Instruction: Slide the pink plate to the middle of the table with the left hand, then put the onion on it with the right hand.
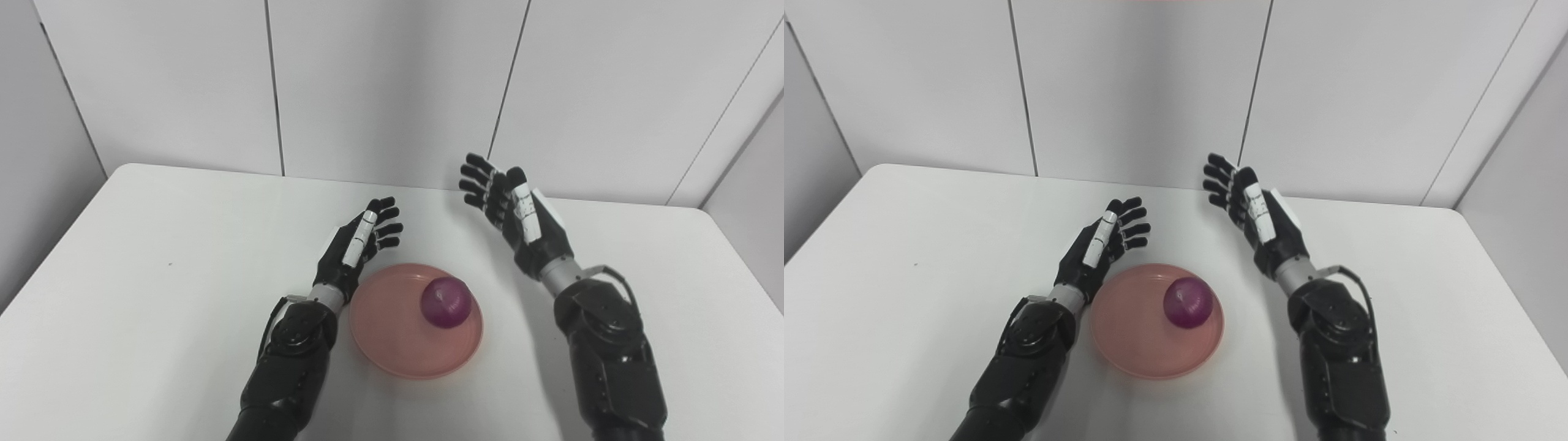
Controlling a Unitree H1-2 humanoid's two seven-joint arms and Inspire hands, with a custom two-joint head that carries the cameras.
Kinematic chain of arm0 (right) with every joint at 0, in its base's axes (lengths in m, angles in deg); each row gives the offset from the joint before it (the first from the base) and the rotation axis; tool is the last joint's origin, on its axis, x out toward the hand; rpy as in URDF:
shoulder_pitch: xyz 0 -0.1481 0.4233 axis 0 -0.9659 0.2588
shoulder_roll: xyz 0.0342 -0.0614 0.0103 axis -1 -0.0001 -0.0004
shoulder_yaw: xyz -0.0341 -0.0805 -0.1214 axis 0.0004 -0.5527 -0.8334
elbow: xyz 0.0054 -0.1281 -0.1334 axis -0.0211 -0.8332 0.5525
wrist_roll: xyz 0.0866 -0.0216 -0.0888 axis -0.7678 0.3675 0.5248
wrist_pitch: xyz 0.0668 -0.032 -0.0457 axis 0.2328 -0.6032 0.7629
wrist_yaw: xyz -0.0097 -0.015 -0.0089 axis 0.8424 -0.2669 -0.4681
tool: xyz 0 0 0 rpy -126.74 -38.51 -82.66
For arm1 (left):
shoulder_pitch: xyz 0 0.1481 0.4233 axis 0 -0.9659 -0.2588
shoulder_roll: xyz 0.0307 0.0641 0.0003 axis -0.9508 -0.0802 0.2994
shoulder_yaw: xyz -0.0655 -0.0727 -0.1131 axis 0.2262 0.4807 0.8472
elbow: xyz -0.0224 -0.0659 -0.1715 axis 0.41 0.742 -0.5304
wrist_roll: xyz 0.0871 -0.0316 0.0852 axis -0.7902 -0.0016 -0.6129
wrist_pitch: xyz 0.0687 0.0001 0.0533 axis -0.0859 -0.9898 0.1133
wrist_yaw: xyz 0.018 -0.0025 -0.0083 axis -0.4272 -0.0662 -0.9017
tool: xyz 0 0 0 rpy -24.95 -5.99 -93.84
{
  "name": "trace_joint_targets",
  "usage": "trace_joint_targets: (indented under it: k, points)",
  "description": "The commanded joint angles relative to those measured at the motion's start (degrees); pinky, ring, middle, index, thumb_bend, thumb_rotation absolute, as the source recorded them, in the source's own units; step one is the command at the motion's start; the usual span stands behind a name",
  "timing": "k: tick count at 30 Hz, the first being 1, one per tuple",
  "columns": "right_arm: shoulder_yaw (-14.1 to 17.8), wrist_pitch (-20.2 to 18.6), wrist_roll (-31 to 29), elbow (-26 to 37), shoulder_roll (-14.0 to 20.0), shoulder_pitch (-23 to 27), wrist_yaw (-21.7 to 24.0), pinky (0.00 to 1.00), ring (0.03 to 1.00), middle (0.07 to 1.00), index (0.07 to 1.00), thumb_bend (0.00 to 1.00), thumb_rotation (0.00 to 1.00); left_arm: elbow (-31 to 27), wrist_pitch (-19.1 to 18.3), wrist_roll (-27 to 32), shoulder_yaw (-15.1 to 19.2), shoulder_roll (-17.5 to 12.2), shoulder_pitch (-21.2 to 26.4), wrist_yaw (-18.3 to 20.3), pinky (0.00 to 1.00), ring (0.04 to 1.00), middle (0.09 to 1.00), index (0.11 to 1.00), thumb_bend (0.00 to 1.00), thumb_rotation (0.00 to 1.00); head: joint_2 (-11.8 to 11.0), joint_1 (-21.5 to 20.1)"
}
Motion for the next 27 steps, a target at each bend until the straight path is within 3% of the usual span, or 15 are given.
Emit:
trace_joint_targets:
  k: [1, 13, 19, 27]
  points:
    - [1.0, 0.3, -2.3, -0.2, -0.4, 1.9, -1.1, 0.99, 0.941, 0.93, 0.941, 1.0, 1.0, 4.9, -7.7, -0.6, -0.2, -0.4, -6.2, -0.8, 0.77, 0.799, 0.865, 0.818, 0.65, 0.88, 0.1, 0.0]
    - [-0.5, 6.3, -2.3, -8.3, -5.0, -2.0, -5.6, 1.0, 0.999, 0.961, 0.942, 1.0, 1.0, 4.8, -7.7, -0.7, -0.4, -0.5, -6.2, -0.8, 0.77, 0.807, 0.866, 0.817, 0.66, 0.89, 0.4, -0.2]
    - [-1.0, 11.7, -0.5, -12.6, -5.7, -2.2, -9.1, 1.0, 1.0, 0.998, 0.991, 1.0, 1.0, 5.1, -7.5, -0.9, -0.6, -0.6, -6.1, -1.0, 0.77, 0.809, 0.867, 0.817, 0.66, 0.9, 0.4, -0.3]
    - [-1.1, 14.7, -0.6, -15.6, -6.0, -2.8, -10.8, 1.0, 1.0, 0.991, 0.983, 0.97, 1.0, 5.4, -7.1, -0.9, -0.8, -0.5, -5.8, -0.9, 0.77, 0.807, 0.865, 0.819, 0.66, 0.9, 0.4, -0.3]
